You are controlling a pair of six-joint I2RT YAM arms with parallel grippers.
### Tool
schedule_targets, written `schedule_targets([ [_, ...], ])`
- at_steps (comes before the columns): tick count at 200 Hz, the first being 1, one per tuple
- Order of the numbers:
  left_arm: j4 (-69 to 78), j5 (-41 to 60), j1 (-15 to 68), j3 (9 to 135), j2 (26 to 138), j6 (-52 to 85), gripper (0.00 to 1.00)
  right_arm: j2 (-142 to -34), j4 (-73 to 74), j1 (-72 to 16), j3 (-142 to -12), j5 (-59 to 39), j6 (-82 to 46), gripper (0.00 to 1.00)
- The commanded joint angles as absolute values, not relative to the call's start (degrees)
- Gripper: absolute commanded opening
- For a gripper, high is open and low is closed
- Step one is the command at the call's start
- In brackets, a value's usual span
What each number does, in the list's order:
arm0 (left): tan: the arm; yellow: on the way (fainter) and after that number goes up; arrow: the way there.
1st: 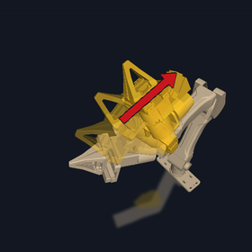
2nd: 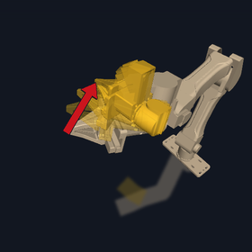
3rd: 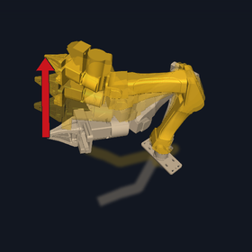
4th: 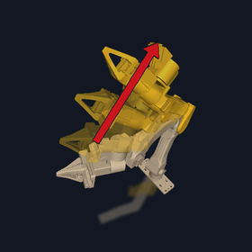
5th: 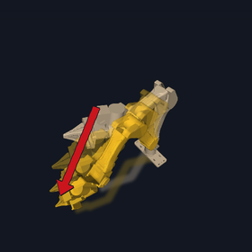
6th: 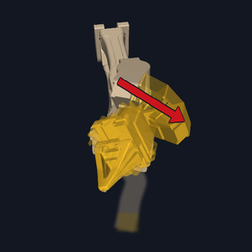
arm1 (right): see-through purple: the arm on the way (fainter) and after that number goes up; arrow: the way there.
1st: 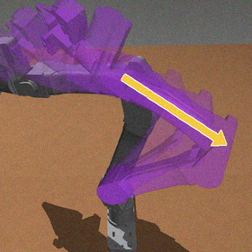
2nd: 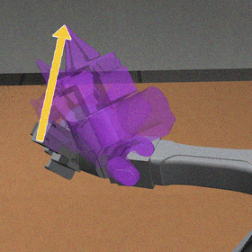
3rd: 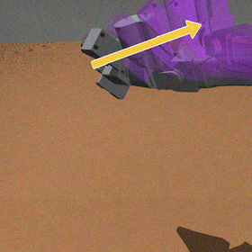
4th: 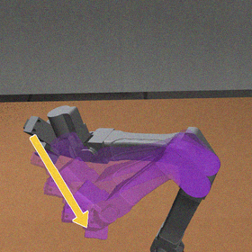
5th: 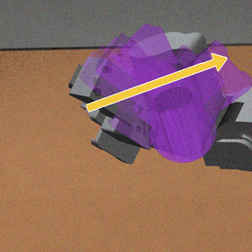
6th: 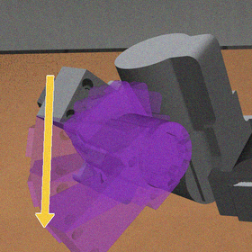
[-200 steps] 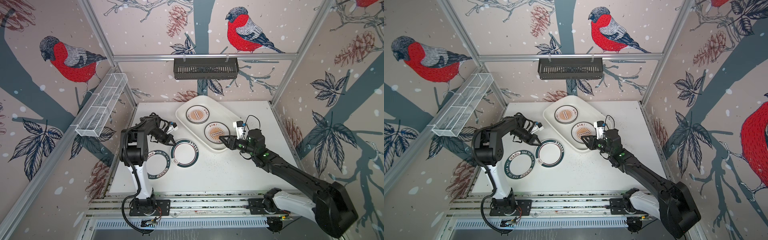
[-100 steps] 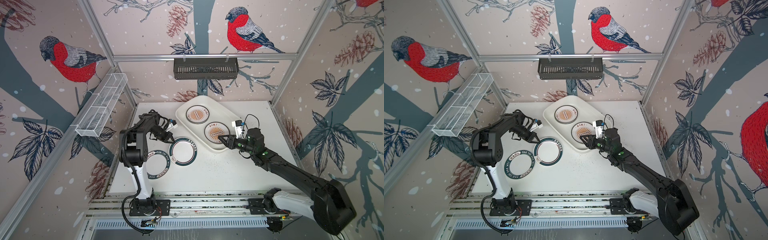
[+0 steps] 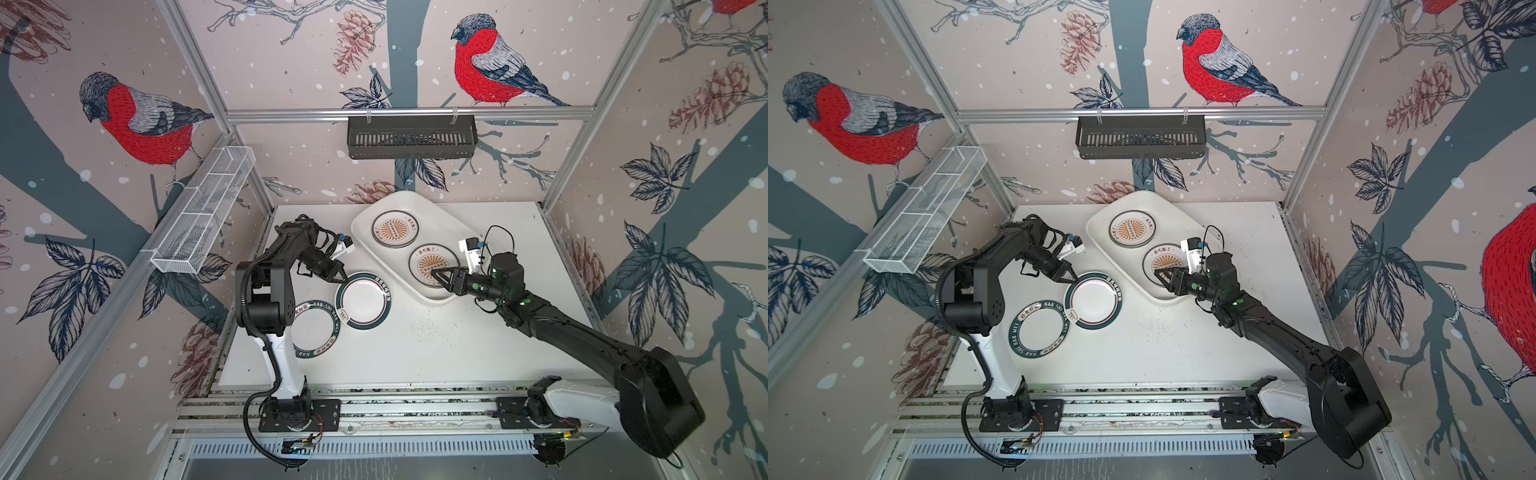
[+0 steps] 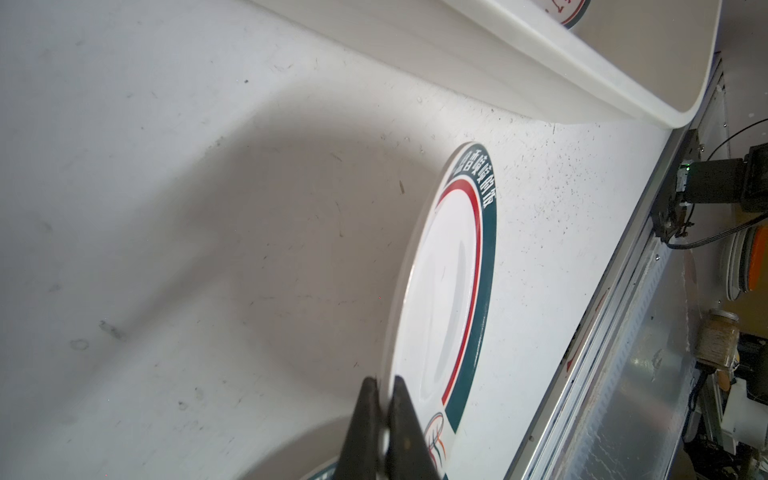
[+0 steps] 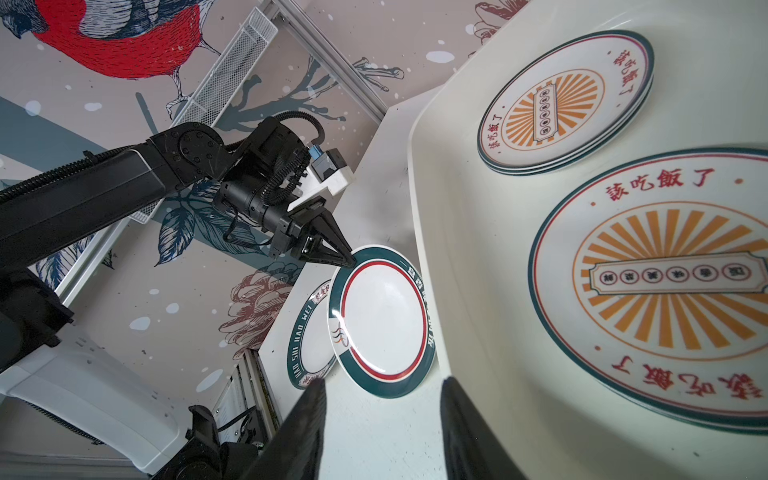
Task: Place the plates into the plastic bin on the countertop
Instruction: 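Tilt the plate upright with the left gripper while the right gripper approaches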
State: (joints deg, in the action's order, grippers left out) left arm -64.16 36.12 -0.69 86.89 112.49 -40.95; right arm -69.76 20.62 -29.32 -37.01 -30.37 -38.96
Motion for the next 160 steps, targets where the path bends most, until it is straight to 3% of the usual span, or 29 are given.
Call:
schedule_targets([
  [1,-68.56,37.18,-0.85,88.0,111.54,-43.24,0.0,-70.02,21.68,-29.44,-37.92,-31.55,-37.93,0.49],
  [160,-76.16,39.29,-0.62,94.11,109.25,-45.53,0.0,-74.62,20.48,-32.53,-41.49,-33.75,-35.19,0.49],
])
